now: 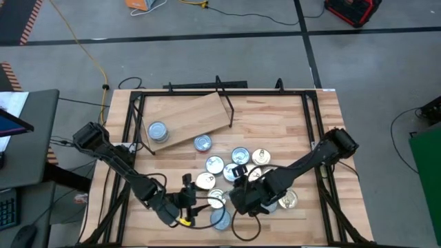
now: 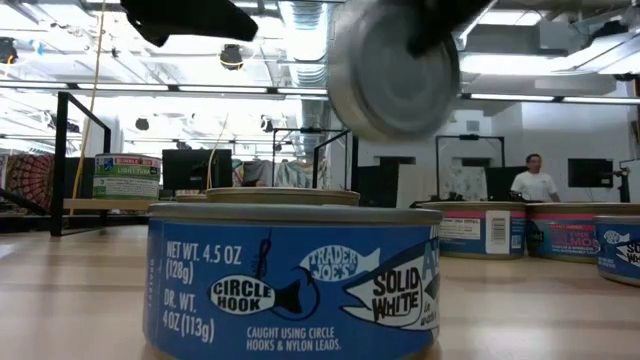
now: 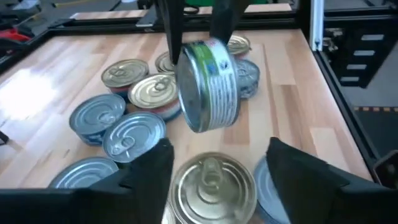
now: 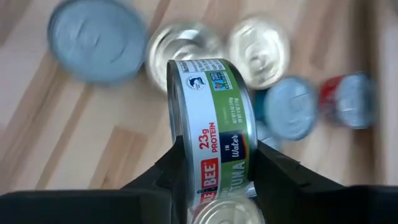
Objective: Stack canned seafood by type on shelf
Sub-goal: Stack the green white tuna can on top of the green white tuna can on the shelf
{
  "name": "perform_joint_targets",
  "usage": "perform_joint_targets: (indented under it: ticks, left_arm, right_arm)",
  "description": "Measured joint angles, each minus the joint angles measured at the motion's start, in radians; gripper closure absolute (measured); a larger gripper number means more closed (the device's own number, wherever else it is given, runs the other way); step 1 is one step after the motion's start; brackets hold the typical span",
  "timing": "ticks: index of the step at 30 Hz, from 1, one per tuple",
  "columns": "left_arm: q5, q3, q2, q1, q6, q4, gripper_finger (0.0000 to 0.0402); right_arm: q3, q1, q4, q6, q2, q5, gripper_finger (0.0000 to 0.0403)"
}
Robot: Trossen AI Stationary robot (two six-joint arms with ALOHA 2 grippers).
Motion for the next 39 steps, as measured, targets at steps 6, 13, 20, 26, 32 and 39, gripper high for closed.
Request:
perform_joint_targets:
  ticks: [6, 13, 20, 26, 32, 39]
  left_arm:
    - [-0.001, 0.000, 0.000, 0.047, -0.003, 0.011, 0.0088]
    - [-0.025, 0.000, 0.000, 0.072, 0.054, 0.060, 0.0077]
    - [-0.036, 0.000, 0.000, 0.079, 0.057, 0.063, 0.0078]
    - [-0.084, 0.000, -0.020, 0.080, 0.096, 0.059, 0.0090]
    - [-0.061, 0.012, -0.023, 0.086, 0.144, 0.064, 0.0156]
    - [-0.081, 0.039, -0.024, 0.086, 0.206, 0.059, 0.0274]
  right_arm:
    - [0.000, -0.020, 0.064, 0.041, -0.007, 0.023, 0.0239]
    - [0.000, -0.067, 0.105, 0.099, -0.007, 0.035, 0.0238]
    - [0.000, -0.084, 0.178, 0.091, -0.007, 0.073, 0.0237]
    - [0.000, -0.080, 0.203, 0.075, -0.045, 0.074, 0.0237]
    - [0.000, -0.075, 0.245, 0.075, -0.092, 0.074, 0.0235]
    - [0.000, -0.076, 0.238, 0.143, -0.105, 0.066, 0.0206]
